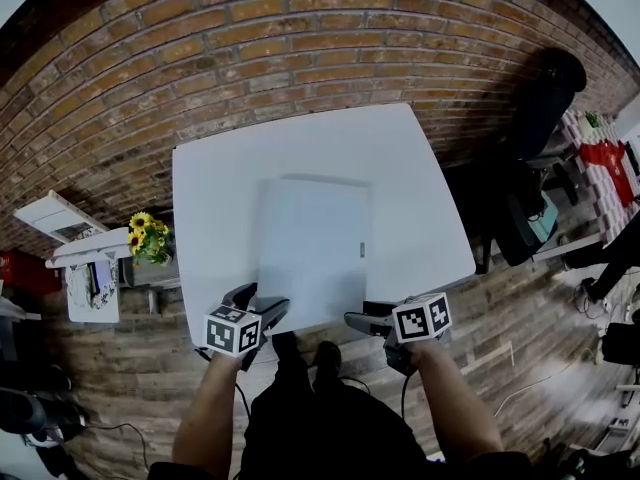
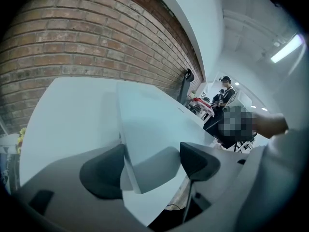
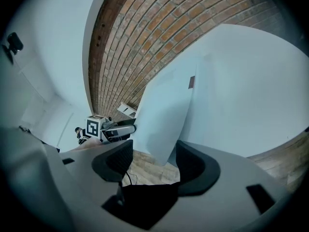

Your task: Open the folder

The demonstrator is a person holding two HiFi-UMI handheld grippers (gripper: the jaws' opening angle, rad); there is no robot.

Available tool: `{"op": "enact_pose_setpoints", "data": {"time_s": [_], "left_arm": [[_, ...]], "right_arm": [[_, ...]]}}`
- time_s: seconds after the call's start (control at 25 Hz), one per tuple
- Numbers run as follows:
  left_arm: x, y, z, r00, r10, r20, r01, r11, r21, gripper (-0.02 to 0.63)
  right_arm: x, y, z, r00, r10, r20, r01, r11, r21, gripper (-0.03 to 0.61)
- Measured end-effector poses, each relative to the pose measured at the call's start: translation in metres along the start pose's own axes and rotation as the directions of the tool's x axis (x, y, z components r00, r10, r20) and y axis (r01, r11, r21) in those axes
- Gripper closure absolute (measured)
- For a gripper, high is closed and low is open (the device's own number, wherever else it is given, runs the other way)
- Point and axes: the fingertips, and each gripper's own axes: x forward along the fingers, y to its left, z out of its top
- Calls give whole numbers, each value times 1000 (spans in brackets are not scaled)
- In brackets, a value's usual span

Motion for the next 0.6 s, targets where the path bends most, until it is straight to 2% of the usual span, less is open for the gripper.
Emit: {"op": "enact_pose_setpoints", "data": {"time_s": [0.16, 0.28, 0.4, 0.6], "left_arm": [[0, 3, 1, 1000, 2, 2, -2, 1000, 1, 236], [0, 7, 3, 1000, 5, -1, -5, 1000, 7, 235], [1, 12, 4, 1000, 8, -10, -8, 1000, 18, 235], [0, 26, 10, 999, 29, -18, -28, 999, 44, 236]], "right_arm": [[3, -1, 14, 1000, 7, 26, -7, 1000, 12, 291], [6, 1, 28, 998, 24, 52, -25, 1000, 16, 329], [13, 1, 34, 999, 21, 30, -21, 1000, -4, 345], [28, -3, 52, 1000, 8, 16, -8, 1000, -18, 336]]}}
